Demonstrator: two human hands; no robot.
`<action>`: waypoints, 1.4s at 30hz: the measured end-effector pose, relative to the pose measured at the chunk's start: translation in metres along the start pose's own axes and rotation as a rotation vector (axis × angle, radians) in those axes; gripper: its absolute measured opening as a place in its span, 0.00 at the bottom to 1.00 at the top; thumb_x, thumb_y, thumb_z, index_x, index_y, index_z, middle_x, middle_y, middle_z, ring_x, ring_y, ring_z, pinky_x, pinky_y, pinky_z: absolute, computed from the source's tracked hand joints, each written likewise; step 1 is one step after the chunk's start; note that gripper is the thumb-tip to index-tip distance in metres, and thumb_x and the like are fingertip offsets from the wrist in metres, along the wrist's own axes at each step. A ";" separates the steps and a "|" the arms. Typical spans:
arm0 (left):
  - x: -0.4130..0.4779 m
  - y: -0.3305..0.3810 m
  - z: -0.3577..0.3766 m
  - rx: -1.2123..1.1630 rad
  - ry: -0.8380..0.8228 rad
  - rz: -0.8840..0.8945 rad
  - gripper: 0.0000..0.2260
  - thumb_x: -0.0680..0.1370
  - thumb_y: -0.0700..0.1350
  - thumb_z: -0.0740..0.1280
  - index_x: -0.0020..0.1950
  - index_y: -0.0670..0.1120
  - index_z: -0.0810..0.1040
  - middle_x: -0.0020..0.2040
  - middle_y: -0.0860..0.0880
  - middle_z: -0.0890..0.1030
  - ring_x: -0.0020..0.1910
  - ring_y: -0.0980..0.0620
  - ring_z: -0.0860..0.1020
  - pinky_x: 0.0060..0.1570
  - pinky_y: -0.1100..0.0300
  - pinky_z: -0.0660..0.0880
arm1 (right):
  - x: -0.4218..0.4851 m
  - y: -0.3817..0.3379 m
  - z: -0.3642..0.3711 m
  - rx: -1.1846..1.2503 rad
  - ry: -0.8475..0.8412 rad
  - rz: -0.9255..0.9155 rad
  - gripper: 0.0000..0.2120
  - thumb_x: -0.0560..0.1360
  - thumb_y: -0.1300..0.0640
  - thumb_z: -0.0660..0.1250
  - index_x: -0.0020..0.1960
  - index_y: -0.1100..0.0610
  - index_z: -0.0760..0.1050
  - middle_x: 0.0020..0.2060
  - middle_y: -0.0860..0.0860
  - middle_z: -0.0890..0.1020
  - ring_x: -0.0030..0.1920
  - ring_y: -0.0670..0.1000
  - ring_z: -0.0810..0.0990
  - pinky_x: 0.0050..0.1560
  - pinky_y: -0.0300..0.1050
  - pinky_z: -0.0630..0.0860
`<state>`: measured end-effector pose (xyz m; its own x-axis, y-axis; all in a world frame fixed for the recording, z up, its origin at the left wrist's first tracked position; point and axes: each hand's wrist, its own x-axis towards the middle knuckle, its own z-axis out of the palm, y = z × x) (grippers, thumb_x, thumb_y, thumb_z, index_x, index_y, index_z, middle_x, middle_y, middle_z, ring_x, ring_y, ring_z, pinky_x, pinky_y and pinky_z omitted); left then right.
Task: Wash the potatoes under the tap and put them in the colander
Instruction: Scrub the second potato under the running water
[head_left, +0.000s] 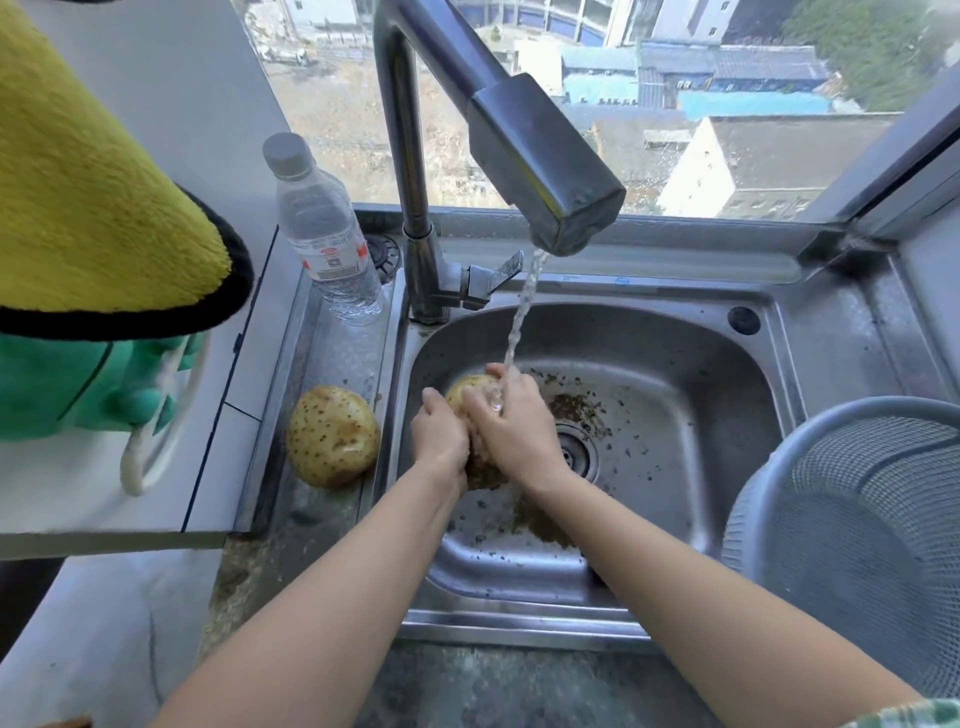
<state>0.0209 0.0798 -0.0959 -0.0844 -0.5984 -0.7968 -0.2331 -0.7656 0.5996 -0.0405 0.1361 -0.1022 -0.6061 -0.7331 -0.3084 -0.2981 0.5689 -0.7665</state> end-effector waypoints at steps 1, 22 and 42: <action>0.001 -0.002 0.001 0.015 -0.003 0.008 0.27 0.83 0.61 0.49 0.68 0.44 0.75 0.58 0.40 0.81 0.57 0.38 0.80 0.59 0.41 0.78 | 0.007 0.000 -0.004 0.097 -0.005 0.095 0.20 0.78 0.42 0.62 0.63 0.54 0.74 0.58 0.53 0.78 0.58 0.54 0.77 0.63 0.53 0.73; 0.000 -0.011 0.012 0.372 -0.015 0.156 0.24 0.83 0.59 0.54 0.70 0.43 0.69 0.68 0.39 0.74 0.65 0.38 0.74 0.65 0.44 0.72 | 0.003 0.020 -0.006 0.719 -0.070 0.429 0.27 0.75 0.49 0.70 0.70 0.55 0.66 0.60 0.56 0.78 0.57 0.55 0.80 0.57 0.53 0.79; -0.006 0.012 0.008 0.098 -0.251 0.089 0.11 0.82 0.43 0.61 0.45 0.47 0.82 0.46 0.44 0.82 0.45 0.46 0.80 0.48 0.52 0.79 | 0.009 0.029 -0.014 0.851 -0.218 0.649 0.14 0.72 0.45 0.71 0.50 0.54 0.82 0.49 0.58 0.85 0.46 0.57 0.84 0.47 0.52 0.82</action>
<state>0.0107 0.0764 -0.0843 -0.3432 -0.5754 -0.7424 -0.3056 -0.6790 0.6675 -0.0654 0.1511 -0.1195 -0.2953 -0.4843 -0.8236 0.6896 0.4885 -0.5345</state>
